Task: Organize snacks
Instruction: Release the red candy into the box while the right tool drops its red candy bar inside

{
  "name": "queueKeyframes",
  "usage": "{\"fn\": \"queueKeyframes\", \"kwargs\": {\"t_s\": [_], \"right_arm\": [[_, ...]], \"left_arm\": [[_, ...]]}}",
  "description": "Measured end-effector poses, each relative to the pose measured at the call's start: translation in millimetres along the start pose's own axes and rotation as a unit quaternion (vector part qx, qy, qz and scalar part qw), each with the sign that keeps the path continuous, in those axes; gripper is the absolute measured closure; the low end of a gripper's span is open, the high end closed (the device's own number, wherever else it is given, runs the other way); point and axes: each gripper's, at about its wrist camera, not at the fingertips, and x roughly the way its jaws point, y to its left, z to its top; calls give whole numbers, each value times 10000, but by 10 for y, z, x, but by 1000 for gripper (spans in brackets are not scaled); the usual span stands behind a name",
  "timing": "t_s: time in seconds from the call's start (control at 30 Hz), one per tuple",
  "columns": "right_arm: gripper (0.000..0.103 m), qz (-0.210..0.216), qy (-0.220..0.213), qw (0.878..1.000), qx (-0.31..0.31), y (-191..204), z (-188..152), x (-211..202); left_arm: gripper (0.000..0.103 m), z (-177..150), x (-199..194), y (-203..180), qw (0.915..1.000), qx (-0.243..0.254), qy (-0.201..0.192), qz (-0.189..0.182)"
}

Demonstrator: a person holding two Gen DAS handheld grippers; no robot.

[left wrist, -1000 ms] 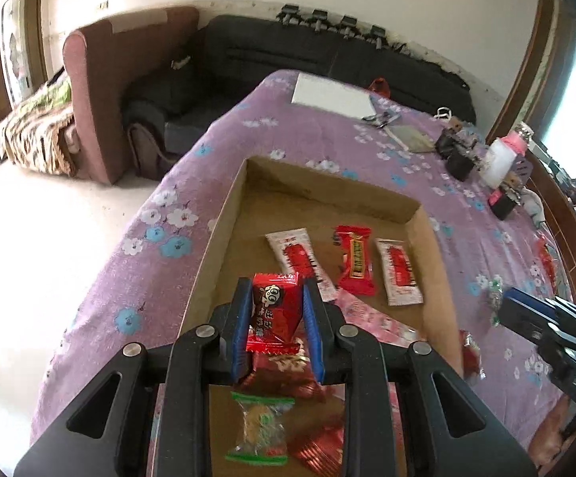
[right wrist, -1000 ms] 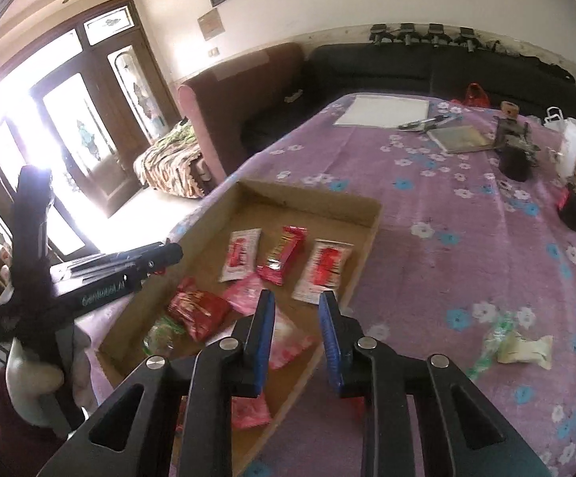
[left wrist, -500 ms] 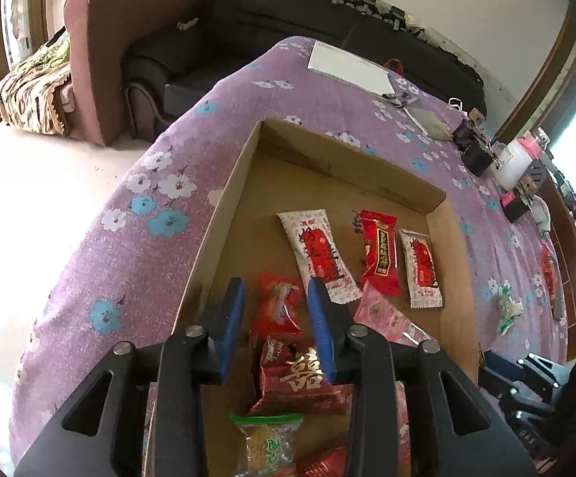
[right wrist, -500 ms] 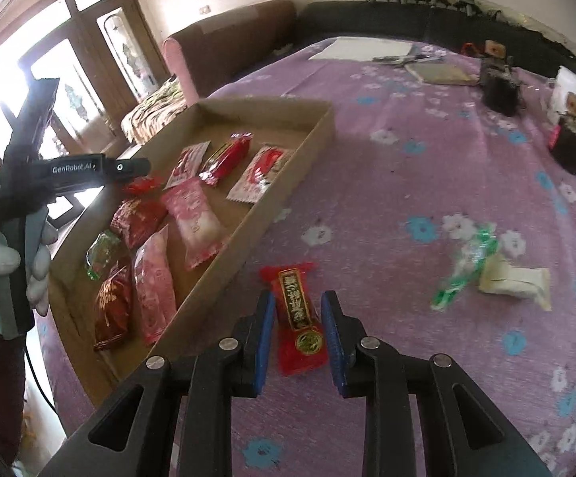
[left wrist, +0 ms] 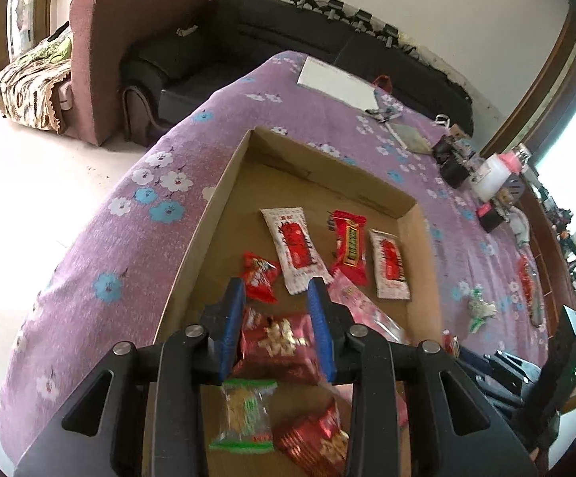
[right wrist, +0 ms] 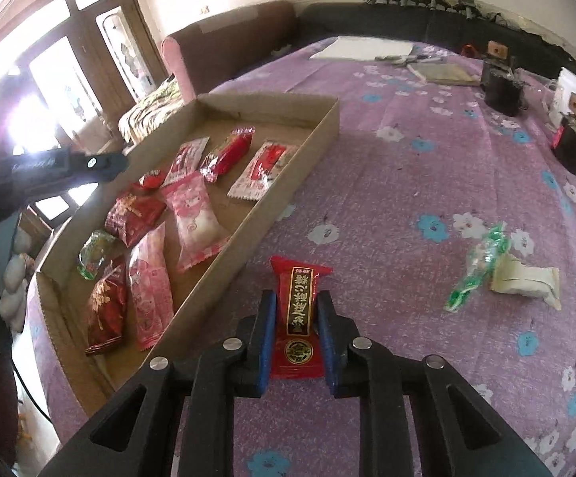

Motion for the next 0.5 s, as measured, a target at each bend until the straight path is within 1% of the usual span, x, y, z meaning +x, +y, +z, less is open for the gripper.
{"fn": "queueKeyframes", "kwargs": {"t_s": [0.1, 0.17, 0.2, 0.23, 0.27, 0.33, 0.4, 0.5], "right_arm": [[83, -88, -215, 9997, 76, -39, 25, -141], [83, -129, -414, 9990, 130, -54, 59, -280], [83, -130, -547, 9983, 155, -47, 82, -372], [83, -91, -628, 9979, 158, -35, 108, -428], [83, -17, -687, 9975, 140, -6, 131, -475], [83, 240, -727, 9971, 37, 120, 174, -537], [83, 567, -634, 9963, -97, 314, 198, -513], [83, 1031, -390, 9931, -392, 693, 225, -360]], "left_arm": [[73, -68, -155, 50, 9998, -121, -90, -106], [69, -113, -261, 94, 9995, -211, -173, -173], [59, -129, -298, 110, 9993, -228, -215, -180], [49, -168, -375, 146, 9989, -274, -337, -160], [47, -191, -423, 171, 9985, -310, -432, -144], [47, -257, -519, 230, 9973, -382, -617, -99], [47, -333, -567, 303, 9963, -489, -707, -60], [47, -451, -584, 396, 9958, -608, -684, 38]]}}
